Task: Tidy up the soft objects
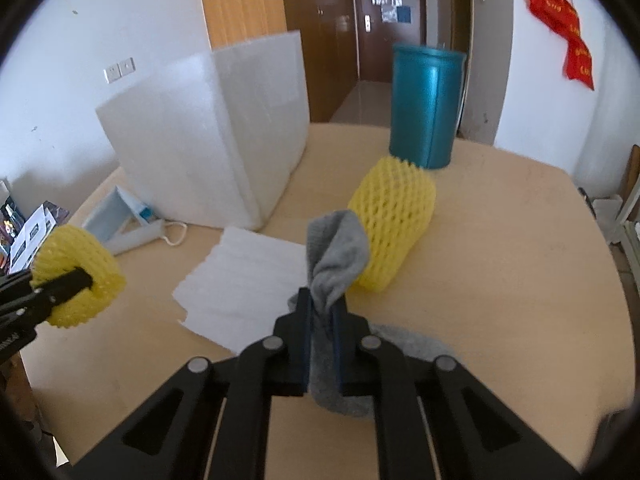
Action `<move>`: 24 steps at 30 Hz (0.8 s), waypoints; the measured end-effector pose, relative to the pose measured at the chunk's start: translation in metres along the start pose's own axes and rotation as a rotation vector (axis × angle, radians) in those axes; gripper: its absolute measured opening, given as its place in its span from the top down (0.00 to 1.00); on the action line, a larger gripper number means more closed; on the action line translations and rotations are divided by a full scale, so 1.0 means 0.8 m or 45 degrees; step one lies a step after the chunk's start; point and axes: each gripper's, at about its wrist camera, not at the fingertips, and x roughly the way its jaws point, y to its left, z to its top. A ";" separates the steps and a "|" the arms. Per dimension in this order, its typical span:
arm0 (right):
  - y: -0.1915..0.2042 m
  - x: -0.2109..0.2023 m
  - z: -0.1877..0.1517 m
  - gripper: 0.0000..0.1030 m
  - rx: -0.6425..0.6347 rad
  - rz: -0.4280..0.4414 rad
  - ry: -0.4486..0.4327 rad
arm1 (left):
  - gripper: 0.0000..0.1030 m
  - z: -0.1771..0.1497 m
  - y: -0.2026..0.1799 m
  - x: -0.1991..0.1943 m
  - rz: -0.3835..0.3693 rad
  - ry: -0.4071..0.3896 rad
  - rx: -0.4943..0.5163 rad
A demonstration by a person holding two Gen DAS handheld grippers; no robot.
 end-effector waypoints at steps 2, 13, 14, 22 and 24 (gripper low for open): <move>0.003 -0.010 -0.002 0.89 0.004 0.017 -0.022 | 0.85 0.000 -0.001 -0.003 0.002 -0.006 0.002; 0.020 -0.043 -0.008 0.89 0.004 0.069 -0.103 | 0.85 -0.002 -0.003 -0.026 0.014 -0.062 0.015; 0.023 -0.047 -0.008 0.89 0.008 0.076 -0.111 | 0.85 -0.003 -0.003 -0.029 0.016 -0.069 0.015; 0.046 -0.076 -0.004 0.89 -0.007 0.127 -0.177 | 0.85 -0.003 -0.006 -0.057 0.033 -0.118 0.025; 0.053 -0.085 -0.001 0.89 -0.015 0.145 -0.202 | 0.85 -0.003 -0.005 -0.066 0.041 -0.134 0.023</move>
